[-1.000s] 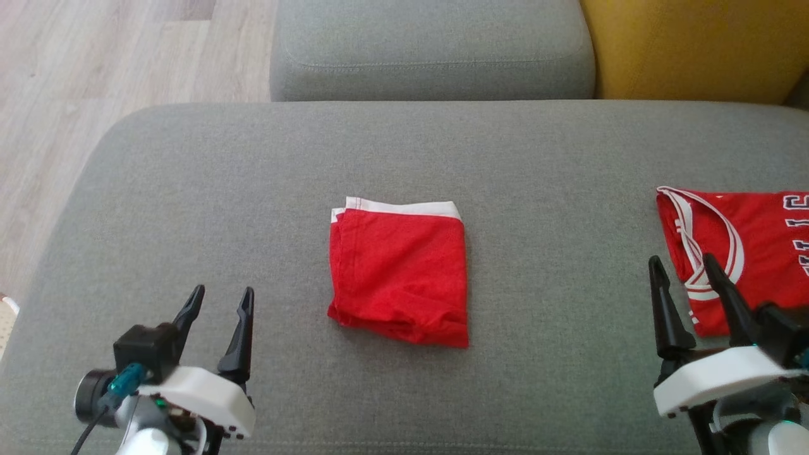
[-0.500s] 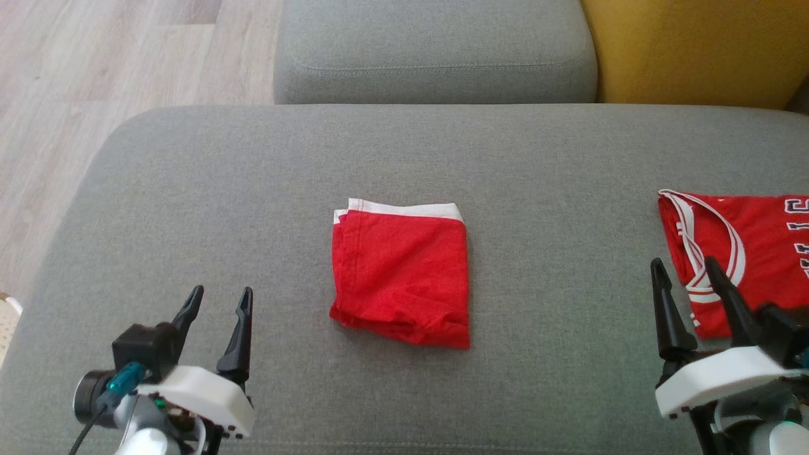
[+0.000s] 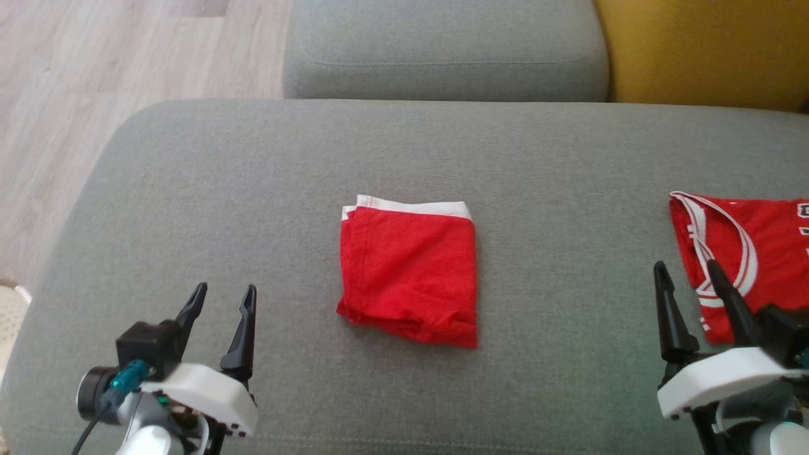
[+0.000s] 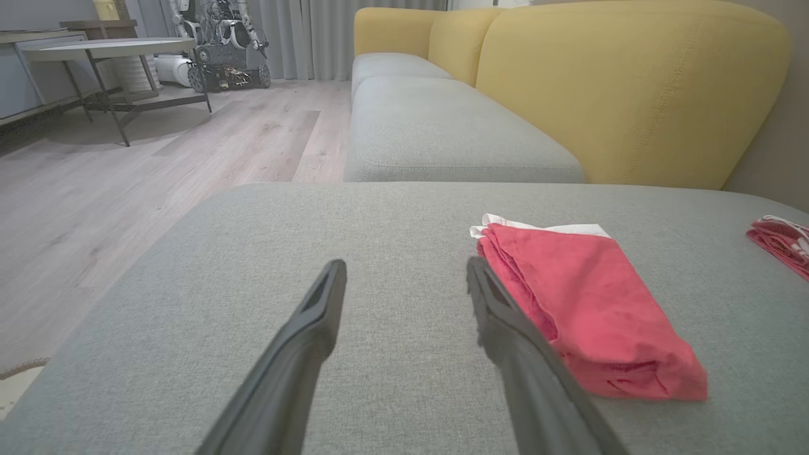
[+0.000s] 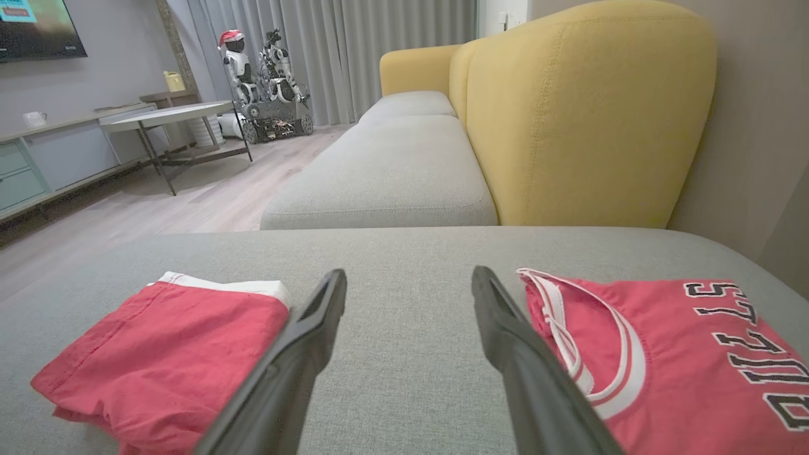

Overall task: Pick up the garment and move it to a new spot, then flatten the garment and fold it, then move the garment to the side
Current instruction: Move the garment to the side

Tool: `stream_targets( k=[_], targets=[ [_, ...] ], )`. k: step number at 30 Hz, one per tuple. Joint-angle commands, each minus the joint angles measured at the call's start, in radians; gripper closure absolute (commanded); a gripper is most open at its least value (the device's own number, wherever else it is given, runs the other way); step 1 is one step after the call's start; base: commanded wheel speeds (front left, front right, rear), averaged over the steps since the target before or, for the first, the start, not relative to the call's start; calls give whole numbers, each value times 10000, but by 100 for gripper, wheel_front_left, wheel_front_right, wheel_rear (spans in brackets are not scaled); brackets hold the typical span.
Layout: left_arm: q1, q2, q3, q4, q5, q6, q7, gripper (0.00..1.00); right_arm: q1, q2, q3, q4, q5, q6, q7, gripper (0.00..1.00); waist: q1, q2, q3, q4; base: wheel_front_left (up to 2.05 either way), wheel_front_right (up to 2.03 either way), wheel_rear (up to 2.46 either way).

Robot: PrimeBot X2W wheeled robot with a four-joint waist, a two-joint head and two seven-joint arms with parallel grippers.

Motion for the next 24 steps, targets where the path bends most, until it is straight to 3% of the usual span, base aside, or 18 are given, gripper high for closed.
stream_targets(
  k=[1, 9, 19, 24],
  targets=[
    [-667, 263, 371, -311, -38, -45, -90, 0, -500, -59, 196, -260, -47, -9, -1, 0, 0, -1, 58, 105, 0, 0, 0],
    [-1463, 47, 146, -256, 71, -306, -217, 0, -1826, -125, 617, 1394, -368, -9, -67, 0, 0, -1, 746, 966, 0, 0, 0],
    [-2575, -382, -62, 271, 151, -782, -619, 0, -4070, -70, 2038, 5500, -301, -9, -494, 0, 0, -1, 1798, 2013, 0, 0, 0],
    [-2885, -584, -134, 582, 185, -947, -771, 0, -4600, -62, 2617, 7320, 418, -9, -624, 0, 0, -1, 2045, 2313, 0, 0, 0]
  ],
)
